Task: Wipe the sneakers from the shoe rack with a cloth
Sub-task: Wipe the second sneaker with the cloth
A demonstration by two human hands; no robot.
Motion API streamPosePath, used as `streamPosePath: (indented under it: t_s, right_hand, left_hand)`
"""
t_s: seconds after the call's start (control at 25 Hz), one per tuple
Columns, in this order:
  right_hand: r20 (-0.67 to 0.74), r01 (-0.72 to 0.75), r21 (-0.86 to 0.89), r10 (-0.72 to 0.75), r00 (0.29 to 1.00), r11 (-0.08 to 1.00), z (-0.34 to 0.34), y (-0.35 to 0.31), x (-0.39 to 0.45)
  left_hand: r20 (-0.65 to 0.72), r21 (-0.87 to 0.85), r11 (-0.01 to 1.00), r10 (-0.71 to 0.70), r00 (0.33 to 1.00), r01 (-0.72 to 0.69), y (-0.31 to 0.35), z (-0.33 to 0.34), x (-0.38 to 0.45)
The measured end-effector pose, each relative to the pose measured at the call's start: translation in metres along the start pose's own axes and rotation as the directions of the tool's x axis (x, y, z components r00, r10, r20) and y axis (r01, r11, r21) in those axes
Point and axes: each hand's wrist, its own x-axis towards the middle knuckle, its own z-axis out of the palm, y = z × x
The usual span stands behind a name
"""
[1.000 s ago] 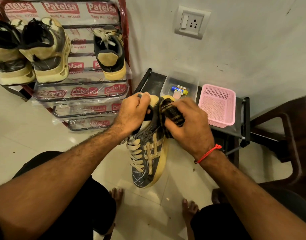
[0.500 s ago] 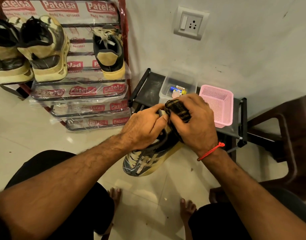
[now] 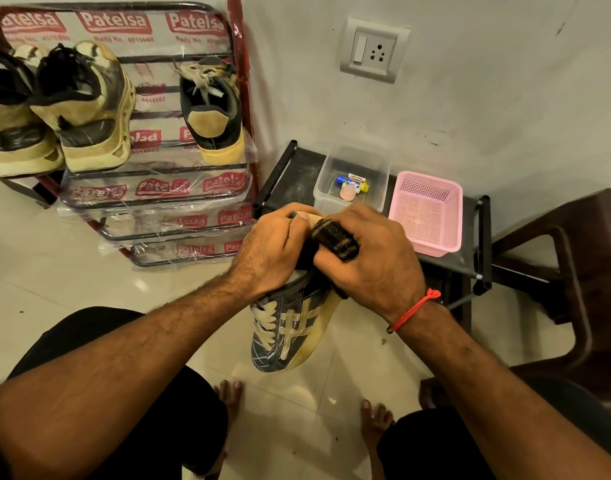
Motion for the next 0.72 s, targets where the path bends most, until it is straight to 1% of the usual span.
streamPosePath:
  t_s: [0.12, 0.16, 0.2, 0.24, 0.32, 0.36, 0.4, 0.44, 0.48, 0.56, 0.64, 0.72]
  right_hand:
    - [0.141, 0.085, -0.108, -0.07, 0.988, 0.99, 0.007, -0.009, -0.005]
    - [0.157, 0.073, -0.095, -0.058, 0.986, 0.993, 0.007, -0.01, -0.005]
    - [0.139, 0.024, -0.035, -0.019, 0.99, 0.999, 0.005, -0.009, -0.004]
    - [0.084, -0.039, 0.053, 0.034, 0.996, 0.998, 0.002, -0.006, -0.002]
    - [-0.105, -0.119, 0.208, 0.143, 0.984, 0.971, -0.004, 0.003, 0.001]
    - [-0.184, -0.139, 0.251, 0.188, 0.965, 0.958, -0.007, 0.007, 0.002]
    - [-0.214, -0.154, 0.269, 0.215, 0.953, 0.951, -0.008, 0.01, 0.003]
    - [-0.203, -0.158, 0.251, 0.211, 0.956, 0.955, -0.007, 0.012, 0.003]
    - [-0.167, -0.143, 0.206, 0.178, 0.97, 0.968, -0.005, 0.013, 0.003]
    - [-0.081, -0.074, 0.123, 0.084, 0.993, 0.99, 0.001, 0.013, 0.002]
    - [-0.014, -0.025, 0.113, 0.027, 1.0, 0.993, 0.007, 0.009, -0.001]
    - [0.049, 0.052, 0.116, -0.058, 0.997, 0.992, 0.015, 0.0, -0.007]
  left_hand:
    - [-0.041, -0.017, 1.0, -0.009, 0.999, 0.008, -0.008, -0.004, 0.004]
    - [-0.038, -0.012, 1.0, -0.003, 0.999, 0.002, -0.008, -0.005, 0.004]
    - [-0.038, -0.012, 1.0, -0.004, 0.999, 0.003, -0.007, -0.007, 0.004]
    - [-0.047, -0.02, 1.0, -0.018, 0.999, 0.017, -0.006, -0.008, 0.005]
    - [-0.068, -0.078, 0.995, -0.067, 0.995, 0.061, -0.003, -0.01, 0.009]
    - [-0.068, -0.111, 0.991, -0.084, 0.994, 0.076, -0.001, -0.011, 0.01]
    - [-0.064, -0.134, 0.988, -0.091, 0.994, 0.082, 0.001, -0.011, 0.011]
    - [-0.062, -0.142, 0.986, -0.1, 0.993, 0.09, 0.003, -0.01, 0.012]
    - [-0.069, -0.141, 0.985, -0.113, 0.991, 0.103, 0.005, -0.01, 0.012]
    - [-0.128, -0.145, 0.975, -0.187, 0.974, 0.168, 0.004, -0.014, 0.015]
    - [-0.203, -0.209, 0.937, -0.322, 0.925, 0.28, -0.001, -0.023, 0.022]
    - [-0.246, -0.257, 0.891, -0.434, 0.867, 0.373, -0.004, -0.031, 0.026]
